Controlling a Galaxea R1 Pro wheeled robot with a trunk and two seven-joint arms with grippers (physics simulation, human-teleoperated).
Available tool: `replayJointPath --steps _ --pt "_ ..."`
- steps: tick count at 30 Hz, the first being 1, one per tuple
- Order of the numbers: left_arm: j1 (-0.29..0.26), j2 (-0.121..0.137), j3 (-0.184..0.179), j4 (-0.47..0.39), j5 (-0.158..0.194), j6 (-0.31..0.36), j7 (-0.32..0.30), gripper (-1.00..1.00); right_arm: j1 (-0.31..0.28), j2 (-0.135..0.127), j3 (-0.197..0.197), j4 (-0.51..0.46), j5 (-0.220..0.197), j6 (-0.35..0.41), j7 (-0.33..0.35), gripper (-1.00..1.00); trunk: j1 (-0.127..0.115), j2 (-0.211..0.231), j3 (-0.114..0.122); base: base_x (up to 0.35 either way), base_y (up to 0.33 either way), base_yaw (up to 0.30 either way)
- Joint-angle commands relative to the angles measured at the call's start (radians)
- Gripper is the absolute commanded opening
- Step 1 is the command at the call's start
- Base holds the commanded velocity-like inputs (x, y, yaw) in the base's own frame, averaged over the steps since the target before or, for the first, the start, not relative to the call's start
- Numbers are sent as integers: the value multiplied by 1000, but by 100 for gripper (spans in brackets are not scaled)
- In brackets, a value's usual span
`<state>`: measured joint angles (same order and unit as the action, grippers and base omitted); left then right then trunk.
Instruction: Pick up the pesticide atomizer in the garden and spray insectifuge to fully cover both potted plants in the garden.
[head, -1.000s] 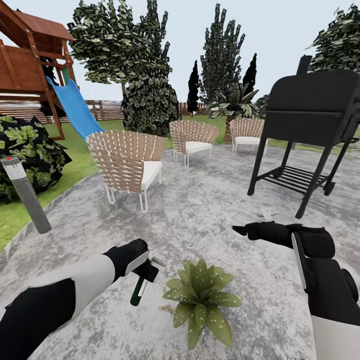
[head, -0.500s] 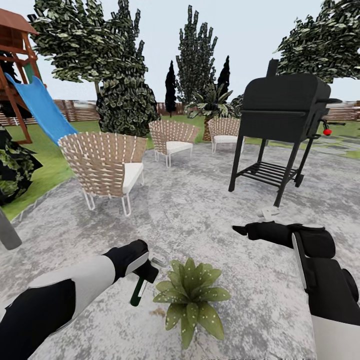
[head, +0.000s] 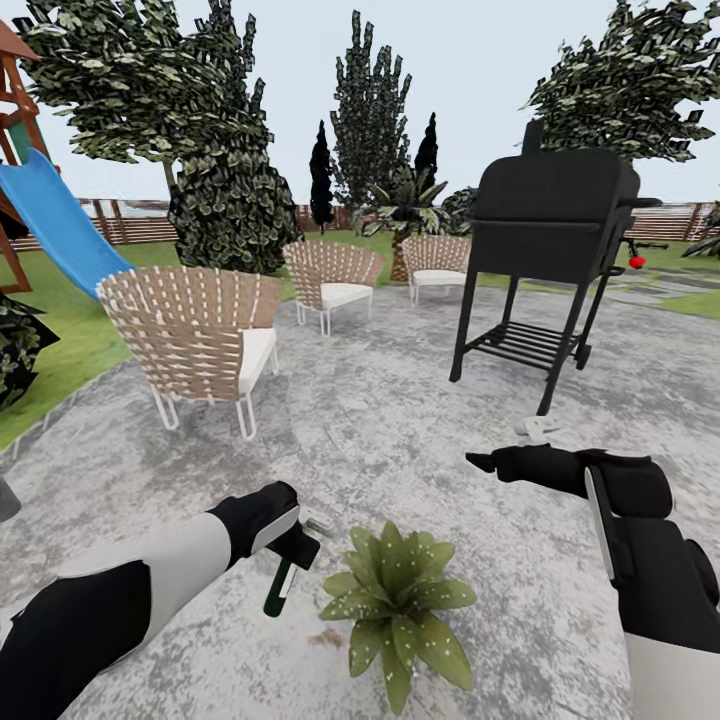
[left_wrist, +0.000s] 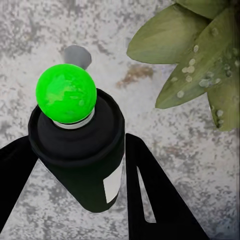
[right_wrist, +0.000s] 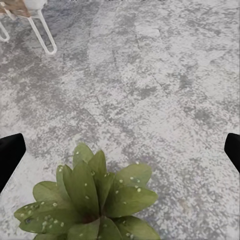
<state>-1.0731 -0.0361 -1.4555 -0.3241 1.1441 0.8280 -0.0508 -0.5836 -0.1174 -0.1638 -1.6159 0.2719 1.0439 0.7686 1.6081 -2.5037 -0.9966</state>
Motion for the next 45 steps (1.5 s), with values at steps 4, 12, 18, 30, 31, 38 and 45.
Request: replayJointPath --steps 4,12,18,30,31,38,45 --pt "70 0 -99 -2 -219 -150 -333 -100 5 5 4 -1 9 3 11 100 0 0 -1 34 33 0" --pt "152 -14 -104 11 -417 -185 -347 -100 7 10 7 -1 9 3 11 100 0 0 -1 0 0 0" --pt "155 -17 -102 78 -422 -171 -381 -100 6 8 7 -1 9 3 11 100 0 0 -1 0 0 0" --pt "110 2 -92 97 -414 -165 -460 -100 7 9 7 -1 9 3 10 100 0 0 -1 73 112 0" --pt "110 2 -92 97 -414 -165 -459 -100 7 9 7 -1 9 3 10 100 0 0 -1 193 241 0" --pt "110 -15 -97 96 -420 -164 -462 -100 -4 13 7 -1 9 3 11 100 0 0 -1 130 146 -162" --pt "111 -23 -92 96 -419 -177 -454 -100 -2 11 8 -1 9 3 11 100 0 0 -1 5 5 -219"
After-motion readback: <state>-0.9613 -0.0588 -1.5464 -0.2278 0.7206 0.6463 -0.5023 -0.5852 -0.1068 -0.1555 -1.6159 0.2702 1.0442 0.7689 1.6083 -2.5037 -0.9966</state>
